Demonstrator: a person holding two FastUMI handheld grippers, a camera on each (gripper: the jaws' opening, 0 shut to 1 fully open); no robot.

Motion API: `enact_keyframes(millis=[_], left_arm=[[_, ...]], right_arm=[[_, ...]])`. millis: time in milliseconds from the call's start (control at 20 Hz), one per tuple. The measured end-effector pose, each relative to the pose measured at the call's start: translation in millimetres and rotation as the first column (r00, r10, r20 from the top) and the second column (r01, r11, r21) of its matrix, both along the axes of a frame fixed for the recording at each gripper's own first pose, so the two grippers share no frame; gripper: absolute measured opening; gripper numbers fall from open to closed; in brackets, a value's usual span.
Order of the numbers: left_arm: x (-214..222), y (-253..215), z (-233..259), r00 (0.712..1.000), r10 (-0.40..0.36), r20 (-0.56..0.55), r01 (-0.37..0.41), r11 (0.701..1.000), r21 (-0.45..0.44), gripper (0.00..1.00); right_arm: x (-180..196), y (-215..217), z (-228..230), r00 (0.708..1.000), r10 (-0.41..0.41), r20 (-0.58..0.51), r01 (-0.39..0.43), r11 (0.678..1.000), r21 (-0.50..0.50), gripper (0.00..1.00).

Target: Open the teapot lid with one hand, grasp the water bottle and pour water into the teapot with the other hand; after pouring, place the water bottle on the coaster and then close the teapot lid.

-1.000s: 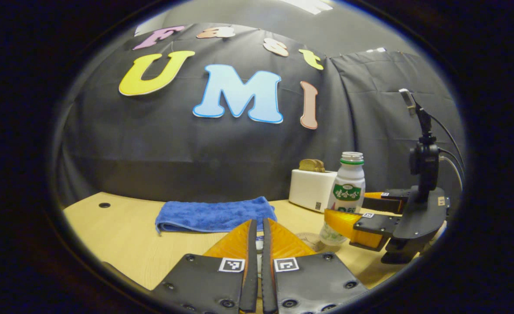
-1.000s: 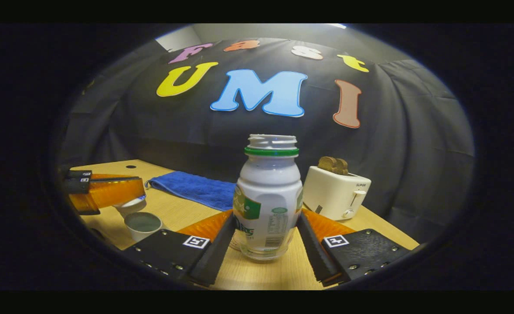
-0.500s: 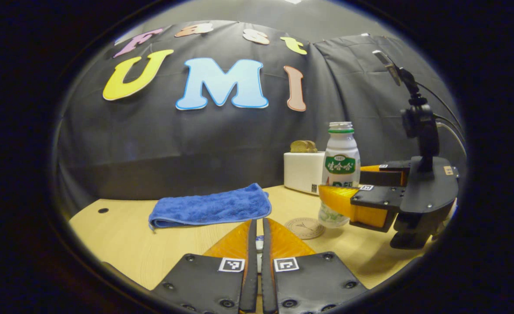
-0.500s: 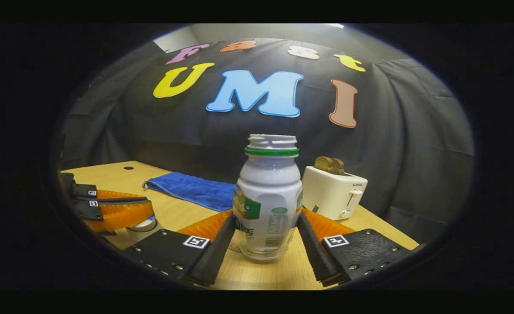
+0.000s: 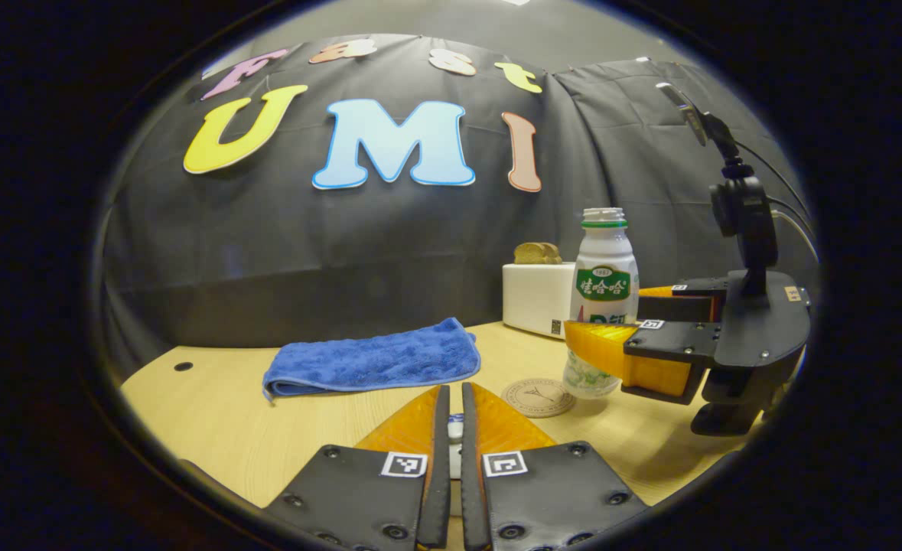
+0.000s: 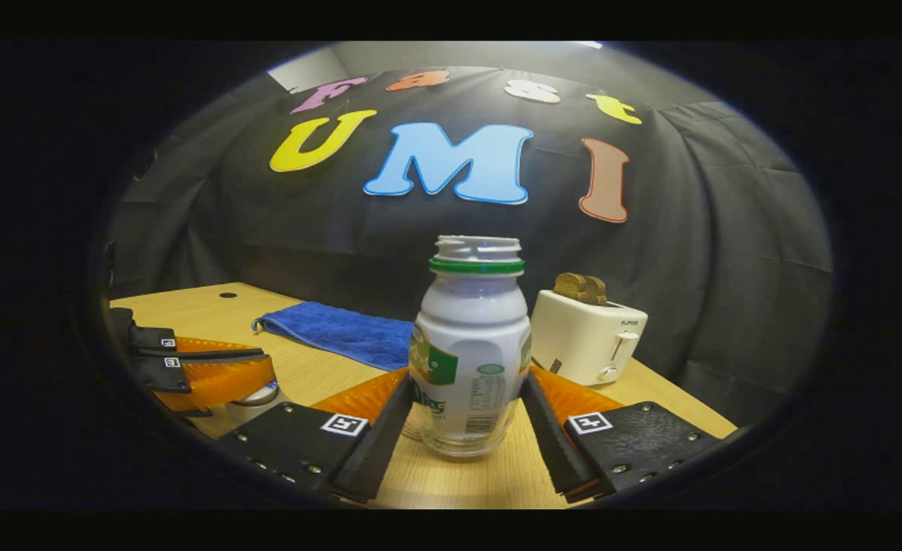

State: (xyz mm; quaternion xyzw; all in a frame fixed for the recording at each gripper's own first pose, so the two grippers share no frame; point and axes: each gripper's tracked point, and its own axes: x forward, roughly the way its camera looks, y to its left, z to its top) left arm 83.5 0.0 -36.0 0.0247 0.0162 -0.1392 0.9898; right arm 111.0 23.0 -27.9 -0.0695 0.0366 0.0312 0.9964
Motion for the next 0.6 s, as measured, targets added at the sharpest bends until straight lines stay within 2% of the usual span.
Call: enact_keyframes(millis=[50, 250, 600], left_arm=[[0.0, -0.9, 0.0, 1.000, 0.001, 0.000, -0.001, 1.000, 0.001, 0.14], [-0.2, -1.8, 0.8, 1.000, 0.003, -0.001, -0.003, 1.000, 0.002, 0.21], [-1.5, -2.0, 0.3, 1.000, 0.000, -0.005, 0.000, 1.000, -0.002, 0.20]], right_arm=[[0.0, -0.2, -0.7, 1.000, -0.001, -0.001, 0.001, 1.000, -0.001, 0.80], [0.9, 0.5, -1.9, 1.000, 0.001, -0.006, -0.001, 1.000, -0.005, 0.80], [1.0, 0.0, -1.6, 1.000, -0.001, -0.005, 0.001, 1.000, -0.006, 0.80]])
